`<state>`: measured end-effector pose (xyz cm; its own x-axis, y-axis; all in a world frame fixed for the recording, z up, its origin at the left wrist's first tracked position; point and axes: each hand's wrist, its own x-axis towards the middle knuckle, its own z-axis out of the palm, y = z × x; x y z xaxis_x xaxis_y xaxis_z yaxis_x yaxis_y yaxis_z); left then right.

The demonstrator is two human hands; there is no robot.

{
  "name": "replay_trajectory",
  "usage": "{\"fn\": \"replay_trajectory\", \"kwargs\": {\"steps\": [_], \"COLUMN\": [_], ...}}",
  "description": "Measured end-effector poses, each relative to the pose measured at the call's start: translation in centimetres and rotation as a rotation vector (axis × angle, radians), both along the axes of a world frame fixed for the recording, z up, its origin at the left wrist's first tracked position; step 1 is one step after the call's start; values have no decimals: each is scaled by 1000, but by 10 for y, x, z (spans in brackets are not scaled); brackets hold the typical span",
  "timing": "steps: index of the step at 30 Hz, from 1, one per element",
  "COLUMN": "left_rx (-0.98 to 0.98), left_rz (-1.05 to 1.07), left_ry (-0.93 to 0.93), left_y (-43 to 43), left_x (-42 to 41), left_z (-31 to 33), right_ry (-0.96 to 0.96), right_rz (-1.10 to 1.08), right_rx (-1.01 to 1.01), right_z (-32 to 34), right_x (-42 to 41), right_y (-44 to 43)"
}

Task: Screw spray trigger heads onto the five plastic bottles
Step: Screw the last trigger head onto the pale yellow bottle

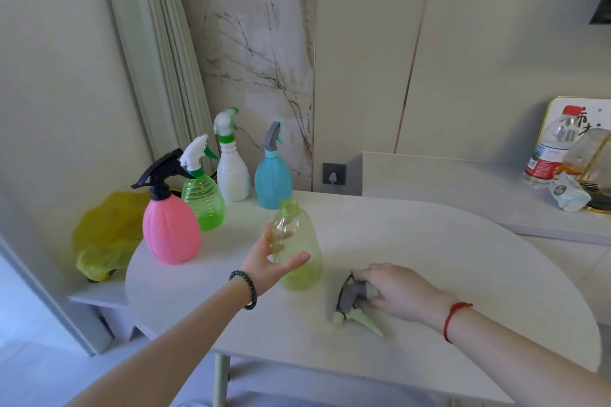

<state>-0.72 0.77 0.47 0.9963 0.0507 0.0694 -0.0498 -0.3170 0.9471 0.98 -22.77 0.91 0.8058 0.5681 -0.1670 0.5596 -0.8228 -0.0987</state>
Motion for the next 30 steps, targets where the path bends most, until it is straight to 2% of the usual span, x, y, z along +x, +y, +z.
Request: {"fn": "replay_trajectory", "kwargs": {"steps": [2,4,6,8,10,14,18,24,30], "left_rx": [2,17,47,64,74,75,83,96,84], "left_rz": [6,8,-13,-25,-30,-35,-43,-56,-69], "left_ry": [5,8,25,46,58,82,96,101,88], "left_y": [-1,-4,-8,-12,-15,-18,-18,-18,-20], "left_x": [-2,-2,-1,0,1,1,1,3,3], "left_z": [-3,-5,-6,-6,-6,-4,-3,-4,-4], "right_ry": [-75,-128,-149,-42,92,129,82,-7,30], "right_rz": [-22,-83,-198,-230,-162,-40,-55,-63,-71], "right_rx": [31,238,669,1169,1449,1473,1430,1565,1551], "right_z": [12,40,82,133,179,218,207,211,199], "right_x": [6,16,23,26,22,14,13,21,23], "right_y": [-6,-6,1,11,19,42,62,66,70]}}
